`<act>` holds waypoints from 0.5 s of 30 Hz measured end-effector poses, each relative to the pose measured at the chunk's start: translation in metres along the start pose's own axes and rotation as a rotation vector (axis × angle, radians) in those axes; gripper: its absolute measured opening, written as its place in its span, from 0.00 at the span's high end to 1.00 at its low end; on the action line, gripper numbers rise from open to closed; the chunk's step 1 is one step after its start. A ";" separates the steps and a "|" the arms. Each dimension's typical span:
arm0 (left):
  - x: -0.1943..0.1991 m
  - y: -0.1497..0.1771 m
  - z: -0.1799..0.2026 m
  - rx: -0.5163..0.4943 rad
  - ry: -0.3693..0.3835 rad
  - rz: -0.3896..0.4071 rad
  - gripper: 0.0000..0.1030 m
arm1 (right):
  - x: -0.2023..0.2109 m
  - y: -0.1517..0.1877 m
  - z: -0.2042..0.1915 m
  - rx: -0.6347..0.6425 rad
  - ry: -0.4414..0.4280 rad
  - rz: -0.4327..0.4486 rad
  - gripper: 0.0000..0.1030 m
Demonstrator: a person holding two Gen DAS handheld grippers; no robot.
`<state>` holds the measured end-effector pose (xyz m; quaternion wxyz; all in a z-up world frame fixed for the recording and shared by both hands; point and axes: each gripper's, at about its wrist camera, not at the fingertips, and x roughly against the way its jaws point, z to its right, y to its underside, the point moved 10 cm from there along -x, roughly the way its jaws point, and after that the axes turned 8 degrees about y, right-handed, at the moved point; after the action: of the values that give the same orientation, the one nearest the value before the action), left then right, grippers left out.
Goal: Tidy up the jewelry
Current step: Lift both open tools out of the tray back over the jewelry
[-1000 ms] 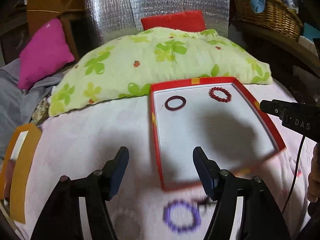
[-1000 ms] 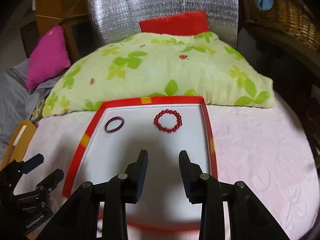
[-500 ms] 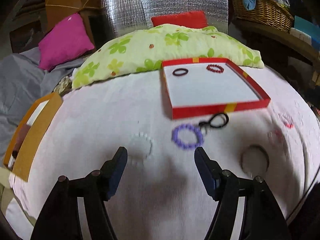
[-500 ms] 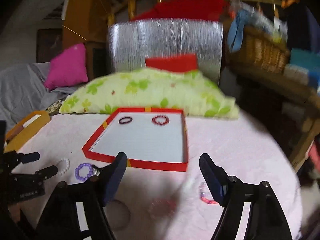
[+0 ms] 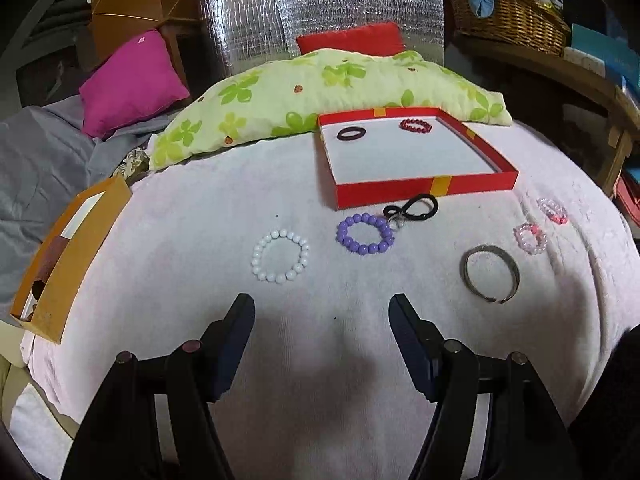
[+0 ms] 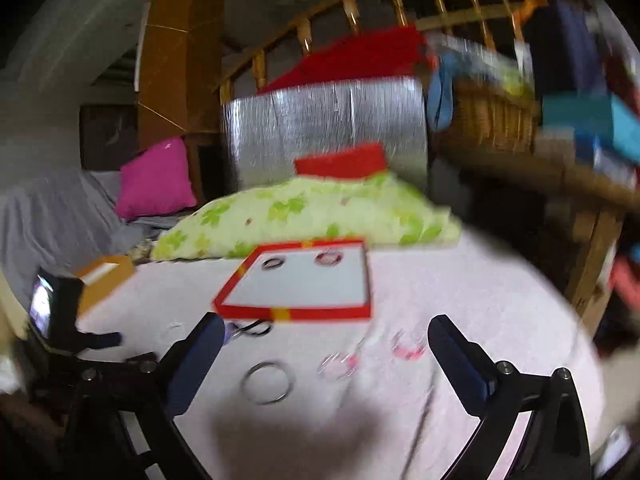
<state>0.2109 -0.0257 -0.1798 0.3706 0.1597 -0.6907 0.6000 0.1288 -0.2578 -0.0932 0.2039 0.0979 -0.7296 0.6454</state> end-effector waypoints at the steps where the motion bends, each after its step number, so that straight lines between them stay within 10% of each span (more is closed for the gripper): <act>1: 0.000 -0.001 0.001 0.002 0.004 0.001 0.32 | -0.003 0.002 0.001 -0.019 -0.019 -0.039 0.00; 15: -0.024 0.006 0.027 0.002 0.068 -0.063 0.32 | -0.077 0.065 0.020 0.014 0.091 -0.415 0.00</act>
<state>0.2144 -0.0553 -0.2012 0.4122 0.1612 -0.6720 0.5937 0.1676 -0.2773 -0.1860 0.3646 0.2180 -0.6794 0.5983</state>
